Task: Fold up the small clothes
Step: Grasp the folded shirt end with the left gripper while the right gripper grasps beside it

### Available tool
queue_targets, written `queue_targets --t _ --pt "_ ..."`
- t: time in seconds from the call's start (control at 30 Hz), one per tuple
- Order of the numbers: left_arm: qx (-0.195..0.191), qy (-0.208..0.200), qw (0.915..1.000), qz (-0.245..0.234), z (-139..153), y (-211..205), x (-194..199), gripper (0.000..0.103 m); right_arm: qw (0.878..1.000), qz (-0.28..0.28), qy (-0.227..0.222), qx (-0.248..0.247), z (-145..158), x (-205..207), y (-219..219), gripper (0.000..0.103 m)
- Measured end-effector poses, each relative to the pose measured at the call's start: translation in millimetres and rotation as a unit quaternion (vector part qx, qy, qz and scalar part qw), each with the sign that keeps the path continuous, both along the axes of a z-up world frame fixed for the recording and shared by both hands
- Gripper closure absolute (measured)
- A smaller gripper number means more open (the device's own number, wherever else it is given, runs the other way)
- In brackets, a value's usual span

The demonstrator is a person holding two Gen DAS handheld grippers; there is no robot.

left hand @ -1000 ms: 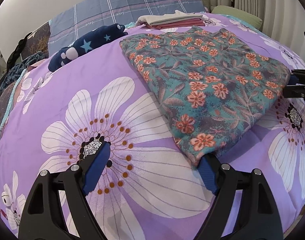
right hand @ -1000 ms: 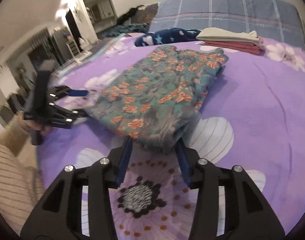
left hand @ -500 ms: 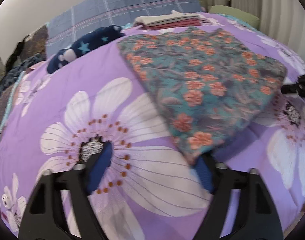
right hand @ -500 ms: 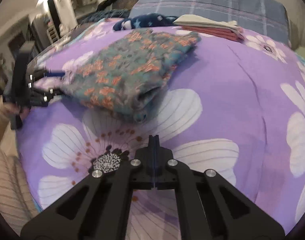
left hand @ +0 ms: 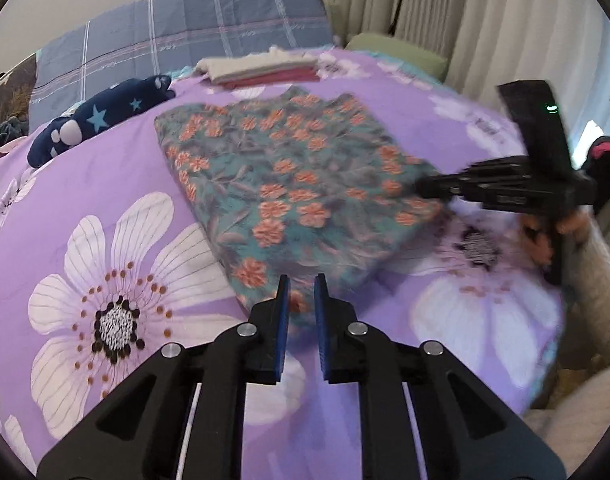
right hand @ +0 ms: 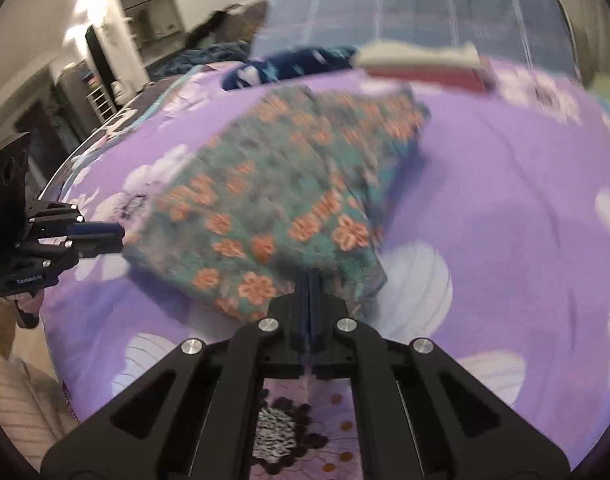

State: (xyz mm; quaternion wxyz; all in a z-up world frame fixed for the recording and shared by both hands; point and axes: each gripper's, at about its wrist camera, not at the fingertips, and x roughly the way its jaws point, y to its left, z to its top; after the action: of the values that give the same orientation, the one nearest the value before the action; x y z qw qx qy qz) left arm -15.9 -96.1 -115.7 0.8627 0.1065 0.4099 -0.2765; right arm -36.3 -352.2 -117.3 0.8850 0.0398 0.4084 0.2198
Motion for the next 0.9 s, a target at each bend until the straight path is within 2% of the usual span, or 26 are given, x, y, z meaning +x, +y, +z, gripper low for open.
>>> queue_targets --t 0.07,0.1,0.17,0.27,0.33,0.43,0.5,0.53,0.6,0.67,0.73,0.9 --pt "0.039 0.011 0.9992 0.004 -20 -6 7 0.089 1.0 -0.01 0.007 0.012 -6 -4 -5 0.102" --pt "0.04 -0.004 0.9992 -0.002 -22 -7 4 0.089 1.0 -0.011 0.005 0.013 -6 -8 -6 0.102" --pt "0.05 -0.01 0.9987 -0.009 -19 -9 1 0.09 1.0 -0.011 0.004 0.012 -4 -12 -8 0.101" --pt "0.035 0.005 0.9993 -0.005 -9 -7 5 0.09 0.999 -0.013 0.008 0.033 7 -7 -13 0.091" --pt "0.019 -0.001 0.9998 -0.003 -1 -7 8 0.09 0.999 -0.017 -0.014 0.025 22 0 -11 0.082" --pt "0.004 -0.009 1.0 0.0 5 -14 15 0.087 0.999 -0.01 -0.042 -0.004 38 19 5 0.082" --pt "0.011 0.01 0.9999 0.001 -7 -19 22 0.084 0.999 -0.002 -0.043 -0.01 41 34 11 0.081" --pt "0.018 0.018 0.9997 0.001 -13 -23 24 0.082 0.999 -0.003 -0.038 -0.017 39 45 13 0.081" --pt "0.022 0.004 0.9997 -0.006 -18 -24 22 0.081 0.999 -0.017 -0.021 -0.034 31 66 14 0.081" --pt "0.019 0.008 0.9997 -0.011 -18 -22 21 0.08 0.997 -0.038 0.001 -0.066 12 85 13 0.083" --pt "0.012 0.017 0.9997 -0.013 -18 -19 22 0.08 0.998 -0.042 0.015 -0.055 1 94 10 0.083" --pt "-0.003 0.029 0.9996 -0.005 -9 -16 28 0.08 0.998 -0.047 -0.013 -0.042 23 86 7 0.077"
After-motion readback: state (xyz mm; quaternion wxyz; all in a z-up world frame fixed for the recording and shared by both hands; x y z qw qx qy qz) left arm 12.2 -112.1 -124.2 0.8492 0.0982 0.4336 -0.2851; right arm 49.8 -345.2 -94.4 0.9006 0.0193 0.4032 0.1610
